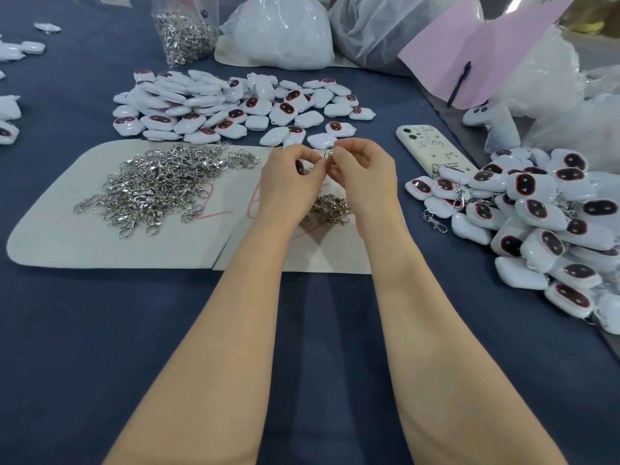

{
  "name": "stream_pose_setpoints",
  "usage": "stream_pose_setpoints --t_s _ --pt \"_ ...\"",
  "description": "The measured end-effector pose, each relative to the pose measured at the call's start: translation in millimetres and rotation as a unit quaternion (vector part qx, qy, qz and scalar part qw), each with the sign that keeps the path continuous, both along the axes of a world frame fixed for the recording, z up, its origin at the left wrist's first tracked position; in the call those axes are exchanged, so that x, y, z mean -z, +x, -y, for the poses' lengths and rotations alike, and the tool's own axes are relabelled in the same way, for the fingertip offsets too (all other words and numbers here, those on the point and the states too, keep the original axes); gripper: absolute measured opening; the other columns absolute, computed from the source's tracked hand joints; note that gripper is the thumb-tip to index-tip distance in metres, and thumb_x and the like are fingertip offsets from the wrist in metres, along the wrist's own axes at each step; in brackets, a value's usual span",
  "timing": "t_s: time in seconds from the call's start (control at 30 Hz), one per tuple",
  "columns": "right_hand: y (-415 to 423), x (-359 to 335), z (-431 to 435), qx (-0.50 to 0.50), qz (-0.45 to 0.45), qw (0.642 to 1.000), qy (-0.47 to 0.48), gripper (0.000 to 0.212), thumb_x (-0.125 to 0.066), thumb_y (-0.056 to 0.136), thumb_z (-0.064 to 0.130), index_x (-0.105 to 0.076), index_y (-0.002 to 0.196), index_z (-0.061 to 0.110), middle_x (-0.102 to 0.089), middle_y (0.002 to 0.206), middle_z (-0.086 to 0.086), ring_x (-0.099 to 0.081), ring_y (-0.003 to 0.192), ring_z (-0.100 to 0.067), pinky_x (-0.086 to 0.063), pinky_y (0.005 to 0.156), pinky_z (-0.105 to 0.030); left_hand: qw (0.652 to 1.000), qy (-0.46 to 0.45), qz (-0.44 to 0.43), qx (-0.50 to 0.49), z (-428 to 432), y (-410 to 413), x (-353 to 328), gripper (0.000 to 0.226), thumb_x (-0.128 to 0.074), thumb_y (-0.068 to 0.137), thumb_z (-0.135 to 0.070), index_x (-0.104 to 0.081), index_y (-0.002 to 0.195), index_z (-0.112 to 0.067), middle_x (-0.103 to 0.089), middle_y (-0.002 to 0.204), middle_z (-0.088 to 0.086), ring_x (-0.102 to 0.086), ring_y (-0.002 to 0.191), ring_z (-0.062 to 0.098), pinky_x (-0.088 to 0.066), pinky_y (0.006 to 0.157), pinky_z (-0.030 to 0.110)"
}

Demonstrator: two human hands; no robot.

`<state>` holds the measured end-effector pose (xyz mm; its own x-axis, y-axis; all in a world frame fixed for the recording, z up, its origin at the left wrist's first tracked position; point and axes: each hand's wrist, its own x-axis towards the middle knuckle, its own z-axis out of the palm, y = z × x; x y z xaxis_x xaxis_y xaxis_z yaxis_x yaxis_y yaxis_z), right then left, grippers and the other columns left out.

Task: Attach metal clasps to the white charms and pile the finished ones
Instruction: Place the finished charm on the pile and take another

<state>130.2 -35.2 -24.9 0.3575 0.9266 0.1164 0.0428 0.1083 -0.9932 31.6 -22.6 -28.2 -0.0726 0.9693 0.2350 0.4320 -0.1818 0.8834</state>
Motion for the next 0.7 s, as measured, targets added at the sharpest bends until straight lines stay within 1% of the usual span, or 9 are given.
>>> stream_pose_setpoints --t_s 0.03,0.1,0.13,0.23,0.33,0.47,0.57,0.63,0.7 --pt "-0.3 -0.2 0.0 0.000 -0.002 1.000 0.002 0.010 -0.057 0.087 0.007 -0.060 0.086 0.017 -0.067 0.085 -0.005 -0.066 0.080 -0.017 -0.055 0.087 -0.041 1.000 -0.003 0.007 0.001 0.2 0.3 -0.3 0.011 -0.060 0.087 -0.021 -0.069 0.086 -0.014 -0.057 0.069 -0.005 -0.047 0.057 0.004 -0.037 0.057 0.016" --pt "-1.0 0.0 0.7 0.002 0.009 1.000 0.008 0.009 -0.058 0.087 0.006 -0.058 0.088 0.015 -0.065 0.082 -0.003 -0.066 0.081 -0.019 -0.055 0.086 -0.043 1.000 -0.010 0.023 0.002 0.5 0.7 -0.7 0.013 -0.057 0.088 -0.020 -0.069 0.088 -0.015 -0.067 0.082 0.006 -0.059 0.071 0.017 -0.045 0.068 0.028" --pt "-1.3 0.3 1.2 0.001 0.014 1.000 0.011 0.010 -0.058 0.087 0.005 -0.057 0.089 0.015 -0.064 0.081 -0.001 -0.066 0.079 -0.017 -0.055 0.086 -0.042 0.999 -0.012 0.029 0.001 0.8 1.0 -1.1 0.013 -0.056 0.089 -0.020 -0.069 0.088 -0.015 -0.068 0.086 0.010 -0.061 0.075 0.021 -0.046 0.071 0.030" --pt "-1.3 -0.3 2.3 -0.004 -0.003 1.000 0.023 0.015 -0.056 0.088 0.004 -0.056 0.092 0.018 -0.063 0.083 0.001 -0.064 0.070 -0.006 -0.056 0.085 -0.038 0.999 -0.007 0.039 0.000 1.0 1.8 -0.6 0.012 -0.059 0.089 -0.025 -0.067 0.087 -0.017 -0.065 0.079 0.004 -0.054 0.066 0.014 -0.041 0.064 0.025" --pt "-0.7 -2.3 3.6 -0.007 -0.012 0.999 0.037 0.018 -0.057 0.089 0.004 -0.059 0.087 0.021 -0.064 0.083 0.000 -0.062 0.073 -0.010 -0.054 0.085 -0.037 0.999 -0.006 0.031 0.003 1.3 3.1 0.0 0.010 -0.064 0.086 -0.030 -0.066 0.087 -0.019 -0.053 0.070 -0.006 -0.042 0.055 0.004 -0.034 0.054 0.017" --pt "-1.0 -3.2 4.5 -0.014 -0.005 1.000 0.028 0.018 -0.061 0.088 0.008 -0.060 0.084 0.025 -0.066 0.079 0.008 -0.062 0.075 -0.003 -0.049 0.071 -0.020 0.999 -0.013 0.029 0.022 2.2 4.1 -1.1 0.012 -0.060 0.089 -0.025 -0.069 0.090 -0.017 -0.062 0.077 0.002 -0.049 0.064 0.013 -0.040 0.065 0.026" --pt "-0.3 -2.8 4.0 -0.005 0.008 1.000 0.021 0.017 -0.061 0.087 0.009 -0.060 0.084 0.026 -0.064 0.079 0.010 -0.059 0.069 0.003 -0.046 0.068 -0.016 0.997 -0.033 0.069 0.017 2.6 3.9 -2.2 0.010 -0.059 0.089 -0.019 -0.065 0.081 -0.019 -0.063 0.072 0.001 -0.058 0.074 0.020 -0.046 0.073 0.032" --pt "0.5 -1.4 3.1 0.016 0.050 0.998 0.023 0.015 -0.060 0.088 0.010 -0.059 0.085 0.024 -0.062 0.083 0.010 -0.057 0.074 0.002 -0.045 0.071 -0.014 0.996 -0.038 0.085 0.003 2.0 2.7 -2.6 0.012 -0.059 0.089 -0.019 -0.061 0.077 -0.022 -0.064 0.072 0.000 -0.058 0.072 0.019 -0.046 0.073 0.030" --pt "-0.1 0.8 2.8 0.026 0.116 0.992 0.028 0.014 -0.058 0.089 0.010 -0.057 0.088 0.024 -0.060 0.086 0.013 -0.055 0.079 0.001 -0.042 0.071 -0.007 0.998 -0.028 0.061 -0.004 1.0 2.1 -1.8 0.010 -0.057 0.090 -0.020 -0.061 0.080 -0.020 -0.065 0.081 0.003 -0.054 0.069 0.015 -0.043 0.070 0.026"
